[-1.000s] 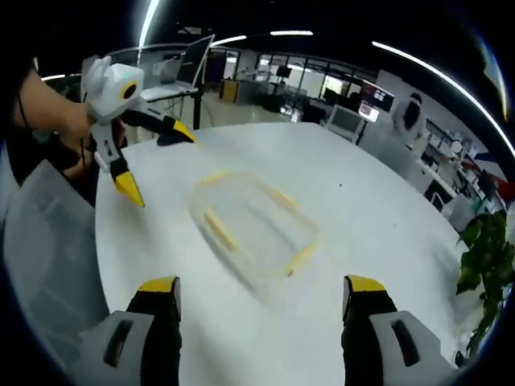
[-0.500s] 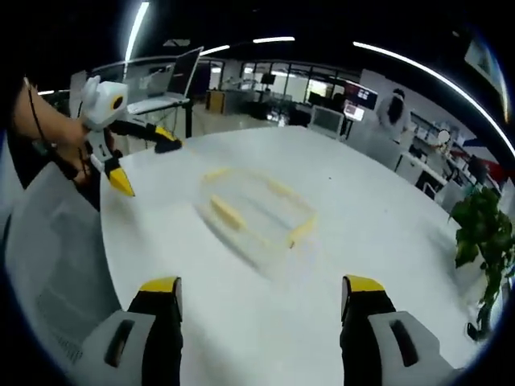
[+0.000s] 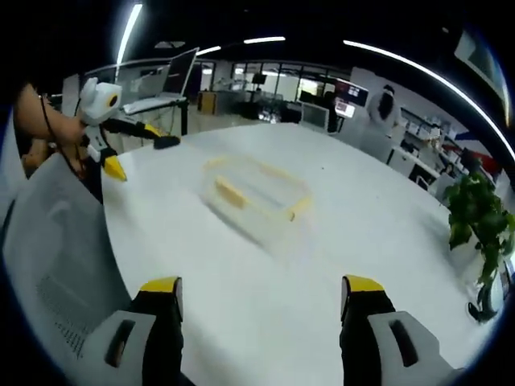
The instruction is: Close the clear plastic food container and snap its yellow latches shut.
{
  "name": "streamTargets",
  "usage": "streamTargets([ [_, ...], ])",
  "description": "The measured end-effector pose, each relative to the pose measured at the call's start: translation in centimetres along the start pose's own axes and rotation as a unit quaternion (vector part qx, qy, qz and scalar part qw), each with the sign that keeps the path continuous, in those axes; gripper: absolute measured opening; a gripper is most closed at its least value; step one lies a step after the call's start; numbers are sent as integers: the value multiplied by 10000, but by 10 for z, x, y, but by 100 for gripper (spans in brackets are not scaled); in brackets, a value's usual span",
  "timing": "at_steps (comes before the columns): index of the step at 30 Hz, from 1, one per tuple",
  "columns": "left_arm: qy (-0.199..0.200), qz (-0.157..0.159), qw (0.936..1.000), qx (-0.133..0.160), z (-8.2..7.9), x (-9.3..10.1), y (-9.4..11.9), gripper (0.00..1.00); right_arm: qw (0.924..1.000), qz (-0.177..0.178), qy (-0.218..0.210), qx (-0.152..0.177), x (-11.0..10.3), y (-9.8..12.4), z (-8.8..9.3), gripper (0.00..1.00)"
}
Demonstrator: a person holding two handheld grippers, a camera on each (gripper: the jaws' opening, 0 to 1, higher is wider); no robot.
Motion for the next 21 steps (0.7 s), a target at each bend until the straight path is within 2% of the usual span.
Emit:
streamTargets([
  [17, 459, 20, 9989, 5, 18, 14, 0, 95, 9998, 64, -199, -31, -1, 3, 11, 80],
  [21, 539, -12, 9985, 60, 16, 13, 0, 95, 9998, 49, -171, -61, -2, 2, 12, 80],
])
Point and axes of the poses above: the point that each gripper's makers call its tool centre point, and the gripper's own axes: y roughly backward along the fingers, x roughly to its right, z roughly out of its underside, the point moved 5 cm from there along y, roughly backward along the fingers, and after that the axes turned 1 degree about y, right-handed, at the moved point
